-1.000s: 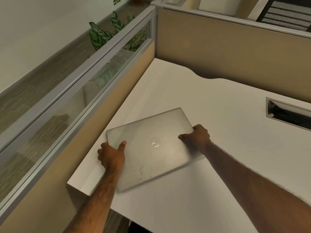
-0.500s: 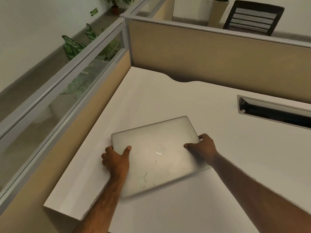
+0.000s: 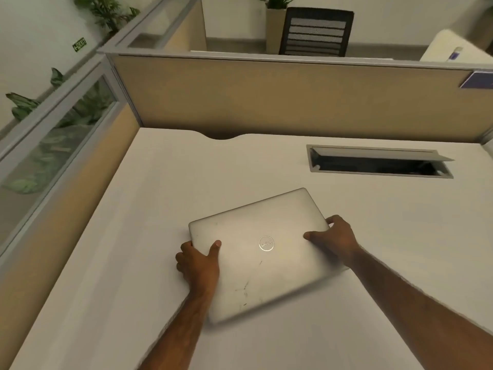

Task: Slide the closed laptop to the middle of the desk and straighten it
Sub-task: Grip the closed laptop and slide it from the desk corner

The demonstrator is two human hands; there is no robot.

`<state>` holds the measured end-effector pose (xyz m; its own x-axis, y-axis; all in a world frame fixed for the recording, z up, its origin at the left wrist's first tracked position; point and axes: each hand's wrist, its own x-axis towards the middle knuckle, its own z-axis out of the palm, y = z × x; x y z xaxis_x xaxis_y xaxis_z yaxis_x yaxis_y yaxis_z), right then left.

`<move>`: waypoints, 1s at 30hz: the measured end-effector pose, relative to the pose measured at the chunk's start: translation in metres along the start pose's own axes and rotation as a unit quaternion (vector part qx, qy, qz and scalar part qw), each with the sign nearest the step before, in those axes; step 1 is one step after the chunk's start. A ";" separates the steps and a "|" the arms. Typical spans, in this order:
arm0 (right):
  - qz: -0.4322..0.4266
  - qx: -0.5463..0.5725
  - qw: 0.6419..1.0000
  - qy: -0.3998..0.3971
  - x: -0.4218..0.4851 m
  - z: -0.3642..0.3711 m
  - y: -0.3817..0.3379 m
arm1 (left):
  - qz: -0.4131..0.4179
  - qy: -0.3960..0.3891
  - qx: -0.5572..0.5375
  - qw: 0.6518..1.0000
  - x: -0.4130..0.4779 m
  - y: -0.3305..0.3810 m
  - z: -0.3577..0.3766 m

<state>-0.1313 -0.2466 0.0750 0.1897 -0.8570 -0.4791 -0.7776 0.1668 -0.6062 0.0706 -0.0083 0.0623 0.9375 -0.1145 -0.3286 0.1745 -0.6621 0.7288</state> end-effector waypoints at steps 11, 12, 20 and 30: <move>0.022 0.037 0.999 -0.005 0.027 -0.071 0.054 | 0.009 -0.030 0.035 0.999 -0.055 0.027 0.062; 0.021 0.033 0.999 -0.009 0.030 -0.075 0.056 | 0.006 -0.030 0.037 0.999 -0.060 0.028 0.066; 0.010 0.001 1.000 -0.028 0.046 -0.104 0.072 | -0.005 -0.023 0.050 0.998 -0.094 0.033 0.091; -0.019 -0.035 0.998 -0.048 0.064 -0.128 0.075 | -0.026 -0.010 0.058 0.998 -0.127 0.030 0.113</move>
<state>-0.2546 -0.3519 0.0801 0.2731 -0.8112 -0.5171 -0.8085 0.0977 -0.5804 -0.0770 -0.0970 0.0581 0.9218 -0.0907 -0.3768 0.1864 -0.7487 0.6362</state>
